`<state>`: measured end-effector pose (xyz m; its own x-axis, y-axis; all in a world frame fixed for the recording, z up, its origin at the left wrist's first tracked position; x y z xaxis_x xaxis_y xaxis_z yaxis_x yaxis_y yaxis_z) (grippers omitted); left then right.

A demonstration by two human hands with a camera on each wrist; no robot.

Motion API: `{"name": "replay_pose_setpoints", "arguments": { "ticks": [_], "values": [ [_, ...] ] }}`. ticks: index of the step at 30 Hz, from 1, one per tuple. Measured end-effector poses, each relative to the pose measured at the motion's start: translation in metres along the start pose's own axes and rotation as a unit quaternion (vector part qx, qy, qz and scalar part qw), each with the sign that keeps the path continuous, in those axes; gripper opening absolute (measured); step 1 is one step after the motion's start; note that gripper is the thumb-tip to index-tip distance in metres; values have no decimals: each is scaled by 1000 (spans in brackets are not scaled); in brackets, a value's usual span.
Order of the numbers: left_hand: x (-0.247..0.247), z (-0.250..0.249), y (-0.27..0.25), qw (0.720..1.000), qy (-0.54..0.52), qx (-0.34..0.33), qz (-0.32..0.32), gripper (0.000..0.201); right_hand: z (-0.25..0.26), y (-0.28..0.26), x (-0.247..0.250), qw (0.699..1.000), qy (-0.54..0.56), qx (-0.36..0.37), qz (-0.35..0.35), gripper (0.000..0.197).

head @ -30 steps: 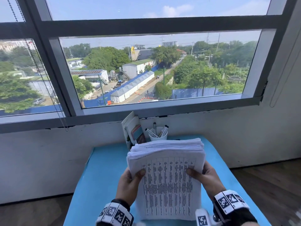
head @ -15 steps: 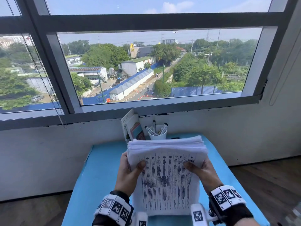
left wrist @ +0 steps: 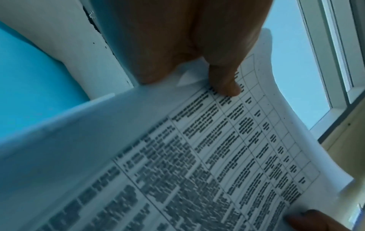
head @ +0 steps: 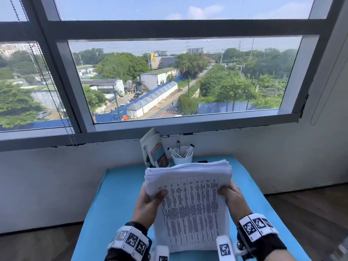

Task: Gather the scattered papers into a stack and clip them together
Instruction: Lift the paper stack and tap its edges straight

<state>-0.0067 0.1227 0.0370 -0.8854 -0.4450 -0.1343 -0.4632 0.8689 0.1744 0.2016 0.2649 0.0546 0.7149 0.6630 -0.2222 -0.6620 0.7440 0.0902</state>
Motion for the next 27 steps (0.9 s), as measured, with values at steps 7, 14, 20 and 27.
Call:
{"name": "replay_pose_setpoints", "arguments": {
  "ticks": [7,14,20,27],
  "values": [
    [-1,14,-2,999,40,30,9,33,-14,-1,8,1000,-6,-14,11,33],
    [-7,1,0,1000,19,-3,10,55,-11,-3,16,1000,-19,-19,13,77],
    [-13,-7,0,1000,0,-18,17,26,0,-2,5,1000,-15,2,6,42],
    [-13,-2,2,999,-29,-32,15,83,4,-2,2,999,-27,-10,-37,50]
  ]
}}
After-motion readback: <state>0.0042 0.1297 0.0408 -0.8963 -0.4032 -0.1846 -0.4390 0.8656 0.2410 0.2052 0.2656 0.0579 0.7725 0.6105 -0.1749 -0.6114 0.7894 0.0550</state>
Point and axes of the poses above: each hand's wrist, its own y-axis towards the middle knuckle, its own x-axis out of the back of the hand, z = x × y, the point moved 4 cm from there along y, towards the middle knuckle, and after that the axes turned 9 degrees about z, right-handed, at the moved point
